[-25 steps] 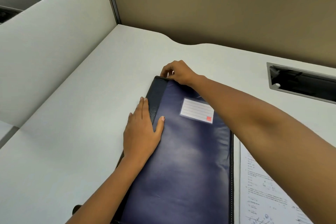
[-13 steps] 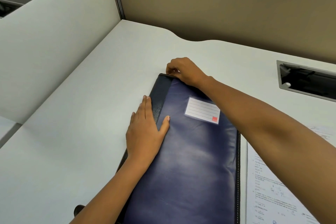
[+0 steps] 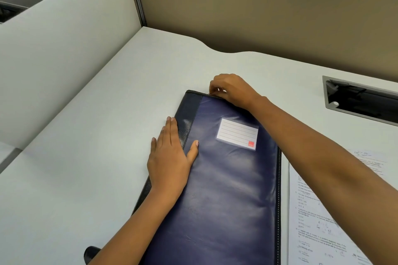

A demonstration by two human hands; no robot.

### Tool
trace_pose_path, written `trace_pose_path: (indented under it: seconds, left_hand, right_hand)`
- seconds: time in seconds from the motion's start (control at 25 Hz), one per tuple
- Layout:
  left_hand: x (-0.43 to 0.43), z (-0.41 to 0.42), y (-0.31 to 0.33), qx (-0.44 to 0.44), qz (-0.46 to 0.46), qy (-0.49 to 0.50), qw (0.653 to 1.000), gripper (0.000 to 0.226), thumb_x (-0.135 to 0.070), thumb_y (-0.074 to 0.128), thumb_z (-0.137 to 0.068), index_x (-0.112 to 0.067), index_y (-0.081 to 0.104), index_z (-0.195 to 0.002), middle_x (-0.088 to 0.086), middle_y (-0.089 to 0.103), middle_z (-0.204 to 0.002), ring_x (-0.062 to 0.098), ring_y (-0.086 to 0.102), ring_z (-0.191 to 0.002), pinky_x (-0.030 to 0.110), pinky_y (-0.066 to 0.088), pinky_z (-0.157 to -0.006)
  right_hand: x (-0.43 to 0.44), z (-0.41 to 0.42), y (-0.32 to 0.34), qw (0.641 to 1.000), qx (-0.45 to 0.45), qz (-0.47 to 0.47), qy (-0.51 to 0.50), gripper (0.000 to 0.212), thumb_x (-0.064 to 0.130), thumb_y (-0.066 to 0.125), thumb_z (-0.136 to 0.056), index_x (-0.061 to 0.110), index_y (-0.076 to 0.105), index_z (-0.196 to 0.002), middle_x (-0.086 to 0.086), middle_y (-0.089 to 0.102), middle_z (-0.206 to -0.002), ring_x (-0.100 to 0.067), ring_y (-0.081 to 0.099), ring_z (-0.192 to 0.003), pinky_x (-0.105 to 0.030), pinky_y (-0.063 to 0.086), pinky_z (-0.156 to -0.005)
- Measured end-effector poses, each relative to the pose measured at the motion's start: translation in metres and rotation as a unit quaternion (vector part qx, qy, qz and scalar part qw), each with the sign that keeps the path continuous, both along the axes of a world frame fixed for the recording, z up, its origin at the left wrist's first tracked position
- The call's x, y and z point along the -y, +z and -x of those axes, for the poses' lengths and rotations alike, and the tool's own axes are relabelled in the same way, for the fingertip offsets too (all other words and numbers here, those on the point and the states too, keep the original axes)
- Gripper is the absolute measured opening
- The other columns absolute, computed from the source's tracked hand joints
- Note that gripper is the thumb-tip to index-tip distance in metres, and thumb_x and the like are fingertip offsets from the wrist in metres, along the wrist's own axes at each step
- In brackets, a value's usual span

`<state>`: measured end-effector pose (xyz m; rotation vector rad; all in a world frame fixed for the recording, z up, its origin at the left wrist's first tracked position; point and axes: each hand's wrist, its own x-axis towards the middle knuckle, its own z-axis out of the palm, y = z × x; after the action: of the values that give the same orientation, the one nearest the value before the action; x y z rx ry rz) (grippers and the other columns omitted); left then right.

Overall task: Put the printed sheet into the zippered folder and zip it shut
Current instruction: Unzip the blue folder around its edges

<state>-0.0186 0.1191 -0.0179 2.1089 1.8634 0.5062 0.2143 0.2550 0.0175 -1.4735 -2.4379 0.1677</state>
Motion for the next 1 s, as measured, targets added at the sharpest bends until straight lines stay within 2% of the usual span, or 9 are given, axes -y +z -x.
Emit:
trace_pose_path:
  seconds: [0.12, 0.24, 0.36, 0.44, 0.52, 0.56, 0.68, 0.72, 1.0]
  left_hand:
    - [-0.001, 0.001, 0.0, 0.003, 0.006, -0.011, 1.0, 0.079, -0.062, 0.033, -0.089, -0.022, 0.008, -0.152, -0.008, 0.01, -0.16, 0.014, 0.021, -0.144, 0.032, 0.014, -0.116]
    - [0.001, 0.001, 0.001, -0.005, -0.001, -0.019, 1.0, 0.075, -0.06, 0.03, -0.09, -0.027, 0.003, -0.151, -0.009, 0.005, -0.16, 0.016, 0.021, -0.144, 0.037, 0.02, -0.116]
    - [0.002, 0.001, 0.003, -0.045, -0.025, -0.052, 0.997, 0.069, -0.053, 0.028, -0.093, -0.03, -0.002, -0.151, -0.009, 0.001, -0.161, 0.021, 0.016, -0.146, 0.043, 0.022, -0.116]
    - [0.002, 0.0, 0.002, -0.074, -0.041, -0.094, 0.992, 0.064, -0.048, 0.026, -0.095, -0.026, 0.004, -0.152, -0.007, 0.006, -0.16, 0.022, 0.008, -0.147, 0.044, 0.017, -0.119]
    - [0.002, -0.002, 0.001, -0.09, -0.049, -0.12, 0.987, 0.062, -0.046, 0.024, -0.095, -0.024, 0.009, -0.152, -0.008, 0.009, -0.16, 0.017, 0.004, -0.148, 0.037, 0.008, -0.121]
    - [0.002, -0.002, 0.0, -0.089, -0.051, -0.118, 0.988, 0.062, -0.046, 0.024, -0.095, -0.025, 0.01, -0.152, -0.009, 0.009, -0.159, 0.014, 0.004, -0.147, 0.033, 0.005, -0.12]
    - [0.001, -0.003, -0.002, -0.076, -0.054, -0.099, 0.991, 0.061, -0.046, 0.025, -0.095, -0.027, 0.011, -0.151, -0.011, 0.013, -0.159, 0.012, 0.008, -0.147, 0.029, 0.005, -0.118]
    - [0.001, -0.003, -0.002, -0.077, -0.054, -0.097, 0.991, 0.062, -0.046, 0.024, -0.094, -0.027, 0.011, -0.151, -0.011, 0.014, -0.159, 0.012, 0.008, -0.147, 0.029, 0.005, -0.118]
    - [0.002, -0.004, -0.001, -0.076, -0.054, -0.091, 0.991, 0.061, -0.045, 0.024, -0.093, -0.027, 0.014, -0.151, -0.011, 0.017, -0.158, 0.012, 0.012, -0.146, 0.03, 0.009, -0.118]
  right_hand:
    - [-0.003, 0.003, 0.0, 1.0, -0.02, 0.017, -0.003, 0.005, 0.008, 0.06, -0.087, 0.008, 0.065, -0.086, -0.007, 0.065, -0.084, -0.021, 0.056, -0.078, -0.034, 0.047, -0.071]
    - [-0.007, 0.012, -0.002, 0.996, -0.078, 0.048, -0.018, 0.002, 0.005, 0.062, -0.084, 0.004, 0.064, -0.084, -0.008, 0.067, -0.084, -0.018, 0.053, -0.076, -0.028, 0.043, -0.072]
    - [-0.008, 0.018, -0.006, 0.988, -0.132, 0.066, -0.046, 0.011, -0.004, 0.061, -0.082, 0.003, 0.069, -0.086, -0.008, 0.07, -0.085, -0.017, 0.058, -0.077, -0.018, 0.044, -0.072]
    - [-0.007, 0.018, -0.007, 0.986, -0.147, 0.056, -0.057, 0.019, -0.01, 0.06, -0.08, 0.002, 0.073, -0.088, -0.011, 0.07, -0.084, -0.015, 0.059, -0.077, -0.009, 0.043, -0.07]
    - [-0.005, 0.016, -0.006, 0.988, -0.137, 0.039, -0.053, 0.023, -0.015, 0.059, -0.078, 0.001, 0.074, -0.085, -0.014, 0.069, -0.081, -0.017, 0.06, -0.075, -0.005, 0.043, -0.067]
    - [-0.003, 0.014, -0.005, 0.991, -0.122, 0.031, -0.047, 0.024, -0.016, 0.058, -0.077, 0.001, 0.074, -0.083, -0.014, 0.068, -0.08, -0.02, 0.062, -0.075, -0.009, 0.046, -0.067]
    - [0.004, 0.003, -0.004, 0.996, -0.073, 0.012, -0.042, 0.021, -0.014, 0.057, -0.075, 0.001, 0.071, -0.078, -0.013, 0.064, -0.077, -0.026, 0.061, -0.076, -0.039, 0.053, -0.07]
    - [0.007, -0.003, -0.003, 0.997, -0.06, 0.007, -0.045, 0.019, -0.013, 0.059, -0.074, 0.002, 0.07, -0.077, -0.012, 0.063, -0.076, -0.026, 0.06, -0.076, -0.043, 0.052, -0.069]
    - [0.039, -0.045, -0.004, 0.995, -0.057, -0.013, -0.08, 0.013, -0.008, 0.066, -0.075, 0.004, 0.07, -0.075, -0.011, 0.065, -0.074, -0.025, 0.06, -0.073, -0.038, 0.052, -0.067]
